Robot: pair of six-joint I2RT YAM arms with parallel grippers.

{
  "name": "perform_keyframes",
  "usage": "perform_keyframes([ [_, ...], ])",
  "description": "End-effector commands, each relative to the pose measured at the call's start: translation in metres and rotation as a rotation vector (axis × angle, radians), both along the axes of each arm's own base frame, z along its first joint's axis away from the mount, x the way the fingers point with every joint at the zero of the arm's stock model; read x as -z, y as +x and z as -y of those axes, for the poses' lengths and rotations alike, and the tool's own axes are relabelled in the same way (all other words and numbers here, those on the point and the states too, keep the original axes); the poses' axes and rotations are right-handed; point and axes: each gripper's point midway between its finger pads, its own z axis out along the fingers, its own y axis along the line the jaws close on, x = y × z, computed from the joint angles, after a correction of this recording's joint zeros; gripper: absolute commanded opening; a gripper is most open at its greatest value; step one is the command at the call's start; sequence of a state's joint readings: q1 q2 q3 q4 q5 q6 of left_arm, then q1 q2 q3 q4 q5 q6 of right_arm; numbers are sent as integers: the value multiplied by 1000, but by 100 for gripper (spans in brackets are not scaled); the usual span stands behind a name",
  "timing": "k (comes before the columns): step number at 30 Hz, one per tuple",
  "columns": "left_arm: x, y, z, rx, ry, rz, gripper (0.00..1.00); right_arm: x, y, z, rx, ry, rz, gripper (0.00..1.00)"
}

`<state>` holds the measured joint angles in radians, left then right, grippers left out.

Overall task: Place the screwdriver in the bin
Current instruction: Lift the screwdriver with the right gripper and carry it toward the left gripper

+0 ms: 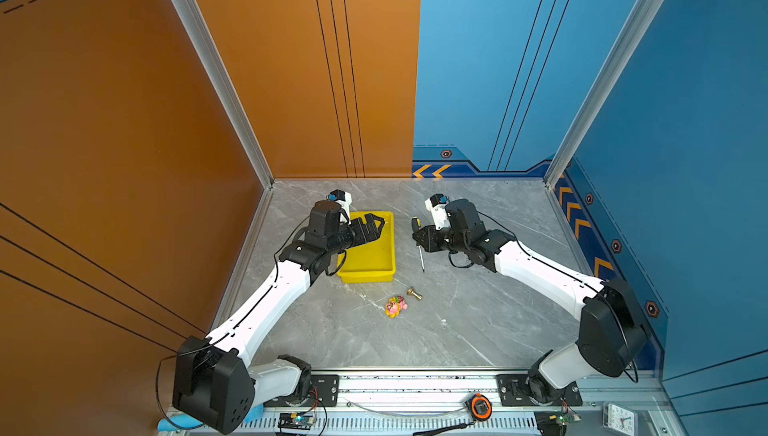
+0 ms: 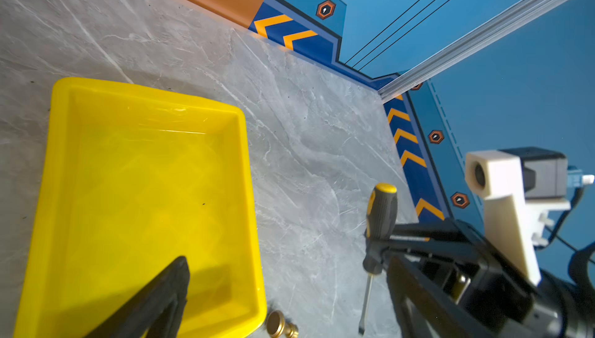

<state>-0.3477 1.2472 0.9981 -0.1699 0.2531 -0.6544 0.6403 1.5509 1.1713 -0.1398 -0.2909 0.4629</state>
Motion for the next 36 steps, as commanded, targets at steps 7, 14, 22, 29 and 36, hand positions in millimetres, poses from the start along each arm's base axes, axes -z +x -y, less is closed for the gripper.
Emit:
perform_keyframes([
  [7, -17, 6, 19, 53, -52, 9, 87, -31, -15, -61, -88, 153, 11, 0],
  [14, -7, 0, 23, 67, -42, -15, 77, -31, -20, -75, -118, 168, 5, 0],
  [22, 11, -6, 24, 67, -22, -50, 73, -37, -19, -84, -131, 190, 8, 0],
  [29, 20, -7, 23, 58, -19, -72, 67, -37, -18, -89, -138, 199, 7, 0],
  [36, 25, -7, 25, 61, -32, -85, 59, -37, -18, -93, -146, 196, 10, 0],
])
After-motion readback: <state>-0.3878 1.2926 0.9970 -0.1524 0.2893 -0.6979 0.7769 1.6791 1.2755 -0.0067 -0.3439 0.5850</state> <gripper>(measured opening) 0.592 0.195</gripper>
